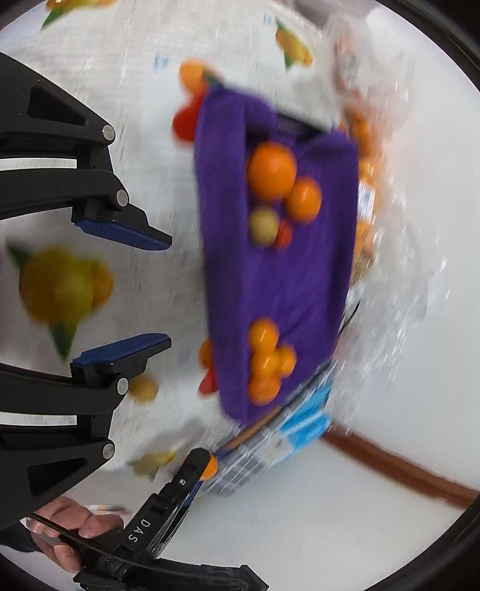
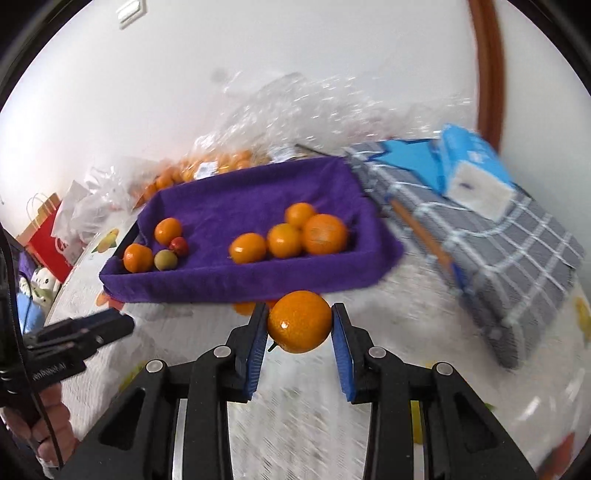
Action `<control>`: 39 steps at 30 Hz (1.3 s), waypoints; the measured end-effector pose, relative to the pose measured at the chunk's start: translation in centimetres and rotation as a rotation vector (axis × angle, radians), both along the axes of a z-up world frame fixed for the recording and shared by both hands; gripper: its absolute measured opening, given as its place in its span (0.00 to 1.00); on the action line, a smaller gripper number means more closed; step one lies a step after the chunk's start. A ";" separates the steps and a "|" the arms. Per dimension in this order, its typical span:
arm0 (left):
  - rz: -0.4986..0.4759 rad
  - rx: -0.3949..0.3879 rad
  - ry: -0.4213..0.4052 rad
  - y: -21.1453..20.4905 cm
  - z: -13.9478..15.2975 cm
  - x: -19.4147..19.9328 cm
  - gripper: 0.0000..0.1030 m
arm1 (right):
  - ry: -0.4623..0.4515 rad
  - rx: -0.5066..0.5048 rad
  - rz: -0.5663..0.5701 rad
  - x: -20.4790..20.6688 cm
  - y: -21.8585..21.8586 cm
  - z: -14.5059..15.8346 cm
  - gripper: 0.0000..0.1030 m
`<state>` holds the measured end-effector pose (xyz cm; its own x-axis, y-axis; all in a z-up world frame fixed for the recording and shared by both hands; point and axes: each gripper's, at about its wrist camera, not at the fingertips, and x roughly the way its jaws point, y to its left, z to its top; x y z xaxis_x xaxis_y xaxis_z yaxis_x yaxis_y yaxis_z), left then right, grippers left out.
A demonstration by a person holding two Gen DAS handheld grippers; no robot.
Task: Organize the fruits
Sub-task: 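Grasp another orange with the right gripper while the left grasps a small yellow fruit, then carry the orange and the yellow fruit over the purple towel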
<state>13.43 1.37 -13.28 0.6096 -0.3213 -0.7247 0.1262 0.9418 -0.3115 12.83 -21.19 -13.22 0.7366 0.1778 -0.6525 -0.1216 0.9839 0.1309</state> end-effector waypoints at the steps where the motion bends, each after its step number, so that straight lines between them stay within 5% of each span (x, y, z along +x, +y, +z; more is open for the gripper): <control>1: -0.021 -0.001 0.002 -1.2 -0.1 -0.1 0.43 | -0.003 -0.009 -0.012 -0.6 -0.7 0.1 0.33; 9: -0.124 0.037 0.028 -7.7 -1.4 0.5 0.43 | 0.007 -0.006 -0.066 -4.5 -4.8 -0.2 0.33; 12: -0.113 0.082 0.029 -8.9 -2.0 0.7 0.22 | 0.018 -0.020 -0.067 -5.1 -5.4 -0.3 0.33; 15: -0.109 0.096 0.010 -8.9 -1.8 0.6 0.22 | 0.023 -0.028 -0.060 -5.2 -5.4 -0.4 0.33; 39: 0.260 0.118 -0.051 7.9 5.7 0.3 0.22 | -0.052 -0.014 0.026 0.5 1.3 5.9 0.33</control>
